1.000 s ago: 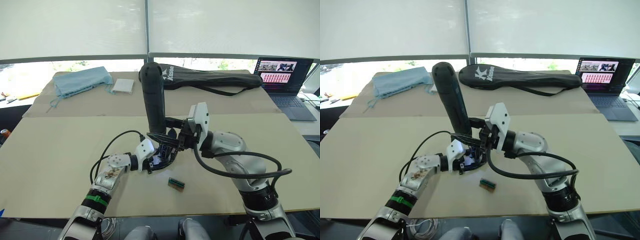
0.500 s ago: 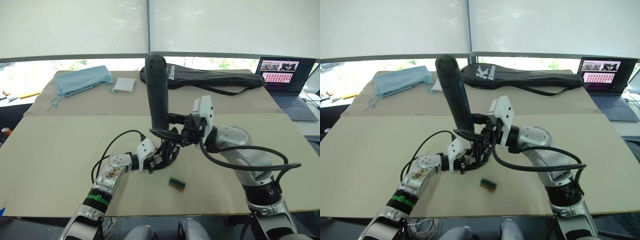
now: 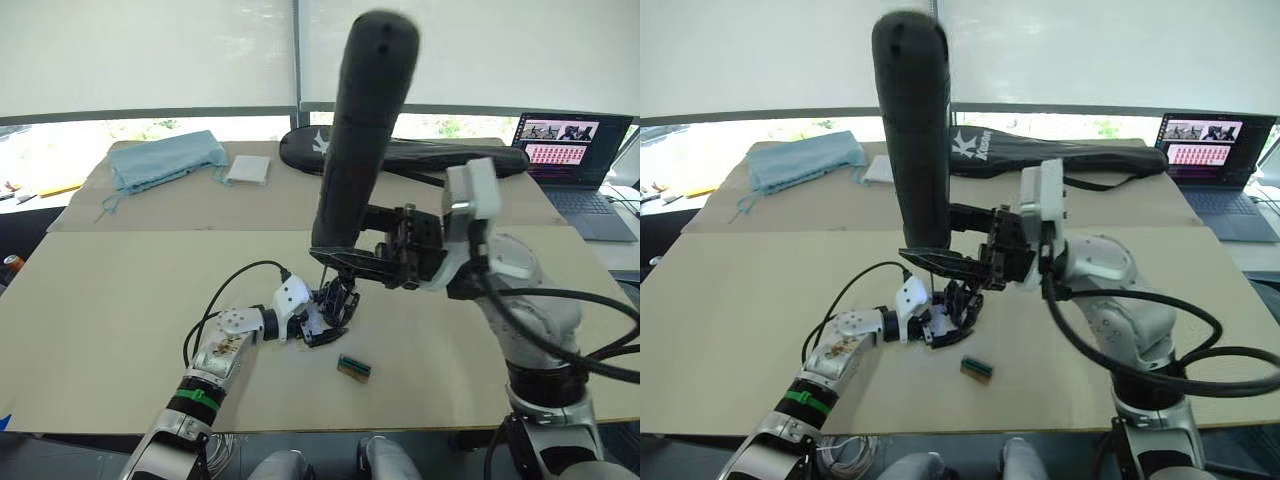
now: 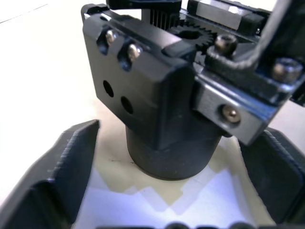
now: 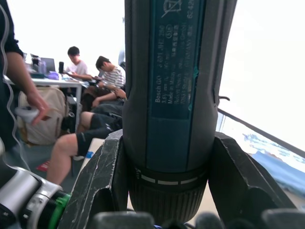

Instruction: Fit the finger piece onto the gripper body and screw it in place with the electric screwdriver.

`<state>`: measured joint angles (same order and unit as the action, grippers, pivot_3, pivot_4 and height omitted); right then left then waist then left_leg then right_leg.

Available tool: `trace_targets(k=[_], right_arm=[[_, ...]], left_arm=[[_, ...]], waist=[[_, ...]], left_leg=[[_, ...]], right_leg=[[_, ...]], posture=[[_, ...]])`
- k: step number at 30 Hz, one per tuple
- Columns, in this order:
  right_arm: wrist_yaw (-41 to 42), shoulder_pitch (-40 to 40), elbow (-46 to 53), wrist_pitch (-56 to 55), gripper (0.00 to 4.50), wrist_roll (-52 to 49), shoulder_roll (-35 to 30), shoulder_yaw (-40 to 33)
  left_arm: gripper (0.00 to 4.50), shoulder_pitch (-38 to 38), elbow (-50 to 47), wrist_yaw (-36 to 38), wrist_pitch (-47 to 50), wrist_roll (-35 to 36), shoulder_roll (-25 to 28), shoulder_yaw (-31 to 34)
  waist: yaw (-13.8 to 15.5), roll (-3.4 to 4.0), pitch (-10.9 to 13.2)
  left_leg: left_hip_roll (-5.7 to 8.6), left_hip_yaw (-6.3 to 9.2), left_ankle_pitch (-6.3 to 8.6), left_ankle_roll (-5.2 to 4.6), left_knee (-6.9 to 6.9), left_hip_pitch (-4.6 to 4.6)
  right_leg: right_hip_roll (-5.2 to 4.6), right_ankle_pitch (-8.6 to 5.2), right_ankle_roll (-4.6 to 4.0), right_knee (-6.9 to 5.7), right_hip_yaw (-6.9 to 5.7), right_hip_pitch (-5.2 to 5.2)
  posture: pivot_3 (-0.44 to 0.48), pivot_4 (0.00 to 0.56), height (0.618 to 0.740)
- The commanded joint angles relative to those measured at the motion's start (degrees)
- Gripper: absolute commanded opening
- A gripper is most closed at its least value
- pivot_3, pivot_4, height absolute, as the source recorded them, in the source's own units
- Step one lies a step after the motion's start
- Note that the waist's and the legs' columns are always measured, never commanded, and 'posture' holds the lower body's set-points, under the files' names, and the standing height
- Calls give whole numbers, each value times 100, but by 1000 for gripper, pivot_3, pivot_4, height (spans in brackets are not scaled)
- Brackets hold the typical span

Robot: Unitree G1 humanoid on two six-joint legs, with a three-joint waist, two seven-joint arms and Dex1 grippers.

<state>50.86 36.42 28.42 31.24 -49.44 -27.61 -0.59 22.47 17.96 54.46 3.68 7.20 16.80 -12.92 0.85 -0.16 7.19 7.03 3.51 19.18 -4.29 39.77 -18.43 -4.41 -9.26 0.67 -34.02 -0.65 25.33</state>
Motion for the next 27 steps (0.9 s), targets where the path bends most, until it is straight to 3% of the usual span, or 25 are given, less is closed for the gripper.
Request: trace_targets(k=[1, 3, 7, 10, 14, 16, 19, 21, 24, 27], right_arm=[[-230, 318, 310, 691, 1906, -1331, -632, -816], [-311, 360, 178, 1157, 1906, -1904, -1251, -1213], [-43, -72, -519, 2424, 1906, -2263, -3160, -1936], [614, -1134, -1204, 2225, 1906, -1060, -4138, -2126], [1055, -1803, -1637, 2084, 1906, -425, -4606, -2148], [1221, -2131, -1849, 2227, 1906, -3, -4956, -1907], [768, -2504, -2230, 3000, 1906, 1127, -5868, -556], [858, -2303, -2533, 3070, 1906, 1320, -5782, -107], [992, -1862, -2954, 2952, 1906, 2191, -5646, 882], [1126, -1293, -3341, 2923, 1906, 2651, -5341, 1399]], left_arm=[[4490, -391, 7, 97, 68, -38, 423, 120], [4490, -570, -163, 202, 0, 100, 675, 316], [4490, -1008, -489, 813, 9, 894, 1332, 1037], [4490, -1225, -442, 1324, -186, 1149, 1905, 1400], [4490, -1327, -553, 1799, -39, 1569, 2150, 1611], [4490, -1353, -698, 2134, -36, 1868, 2240, 1786], [4490, -1433, -1003, 2747, -12, 2217, 2542, 1975], [4490, -1403, -1118, 2738, 137, 2311, 2619, 2028], [4490, -1426, -1279, 2707, 167, 2354, 2644, 2070], [4490, -1454, -1419, 2593, 203, 2357, 2603, 2113]], waist=[[-34, -3, 4], [-71, -6, 8], [-95, -4, 16], [-36, -4, 17], [7, 54, 55], [19, 88, 88], [45, 82, 98], [51, 58, 109], [22, 94, 127], [-41, 106, 145]], left_leg=[[-1, 1, 0, 0, -5, -1], [-7, 1, 2, -4, -11, -1], [-17, -1, -2, -17, -20, -37], [-28, -2, -14, -26, -15, -83], [-33, -19, -3, -45, 6, -98], [-31, -33, 4, -58, 15, -103], [-32, -33, 1, -51, 15, -128], [-34, -31, -1, -45, 16, -154], [-18, -38, -2, -46, 28, -182], [-13, -40, -2, -46, 30, -184]], right_leg=[[0, -1, -1, 1, 3, 3], [0, -4, -7, 3, 10, 6], [-1, -12, -22, 1, 10, 53], [0, -11, -31, -2, -1, 94], [-7, -9, -27, 0, 1, 94], [-11, -5, -17, 2, 9, 95], [-10, -5, -16, 0, 2, 124], [-9, -5, -21, 1, -6, 149], [-18, -2, -17, 0, -2, 173], [-23, -1, -16, -1, -4, 177]], posture=[[0, 150, 740], [0, 150, 740], [0, 150, 740], [0, 150, 740], [0, 150, 740], [0, 150, 740], [0, 150, 740], [0, 150, 740], [0, 150, 740], [0, 150, 740]])
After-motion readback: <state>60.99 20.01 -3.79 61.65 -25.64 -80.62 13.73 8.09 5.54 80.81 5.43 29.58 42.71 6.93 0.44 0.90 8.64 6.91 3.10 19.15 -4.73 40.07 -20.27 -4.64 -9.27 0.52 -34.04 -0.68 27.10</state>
